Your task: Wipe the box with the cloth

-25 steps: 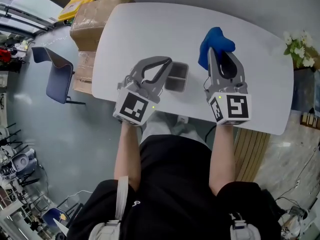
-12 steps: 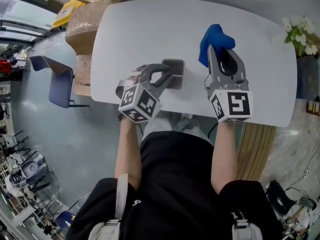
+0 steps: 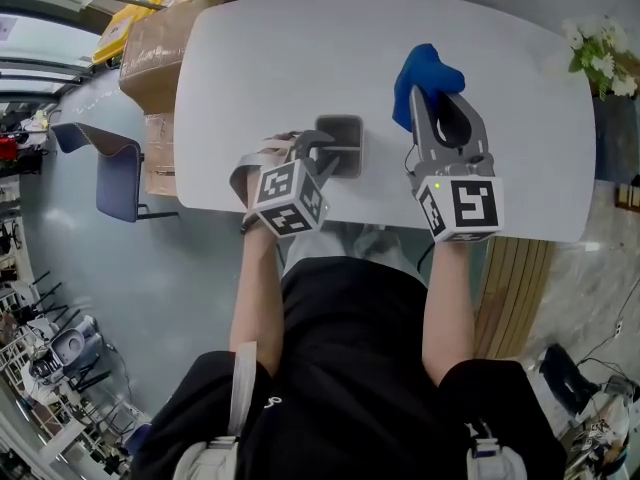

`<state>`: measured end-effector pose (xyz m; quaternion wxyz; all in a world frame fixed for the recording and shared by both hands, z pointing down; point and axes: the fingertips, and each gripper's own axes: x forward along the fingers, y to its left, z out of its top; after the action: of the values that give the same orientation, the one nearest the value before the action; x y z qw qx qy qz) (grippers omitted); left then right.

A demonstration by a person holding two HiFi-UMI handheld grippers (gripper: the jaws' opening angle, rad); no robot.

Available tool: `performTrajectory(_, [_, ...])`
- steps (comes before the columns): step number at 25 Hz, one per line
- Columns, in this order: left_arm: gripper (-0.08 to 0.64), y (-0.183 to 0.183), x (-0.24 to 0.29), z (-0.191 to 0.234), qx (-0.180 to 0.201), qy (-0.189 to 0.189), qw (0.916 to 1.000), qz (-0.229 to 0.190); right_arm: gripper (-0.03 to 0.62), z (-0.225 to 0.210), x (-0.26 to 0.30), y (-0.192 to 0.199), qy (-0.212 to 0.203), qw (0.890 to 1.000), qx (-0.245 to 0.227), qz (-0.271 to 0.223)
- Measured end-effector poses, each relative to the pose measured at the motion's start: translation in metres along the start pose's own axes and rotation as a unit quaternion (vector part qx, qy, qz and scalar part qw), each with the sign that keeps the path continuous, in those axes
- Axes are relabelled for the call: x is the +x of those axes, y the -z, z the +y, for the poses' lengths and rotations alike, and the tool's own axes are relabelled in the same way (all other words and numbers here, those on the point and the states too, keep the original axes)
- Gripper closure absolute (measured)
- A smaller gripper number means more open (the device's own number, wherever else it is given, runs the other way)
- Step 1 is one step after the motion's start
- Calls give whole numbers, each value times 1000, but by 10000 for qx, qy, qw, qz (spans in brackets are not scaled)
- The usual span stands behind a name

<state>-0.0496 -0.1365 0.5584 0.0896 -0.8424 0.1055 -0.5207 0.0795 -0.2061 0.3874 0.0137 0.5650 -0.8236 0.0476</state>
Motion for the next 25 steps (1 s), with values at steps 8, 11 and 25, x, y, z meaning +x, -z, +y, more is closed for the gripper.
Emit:
performTrajectory(8, [476,18,25,-11,161,399,9978,509,537,-5,0,15,113,9998,83,173])
performTrajectory(11, [474,24,35,-10,289,455,9960,706,537,-8,2,19,152,9996,105,200])
performTrajectory(25, [482,37,66,-21,652,901,9852,1303,537,-26,-2,29,448,9984,206,283])
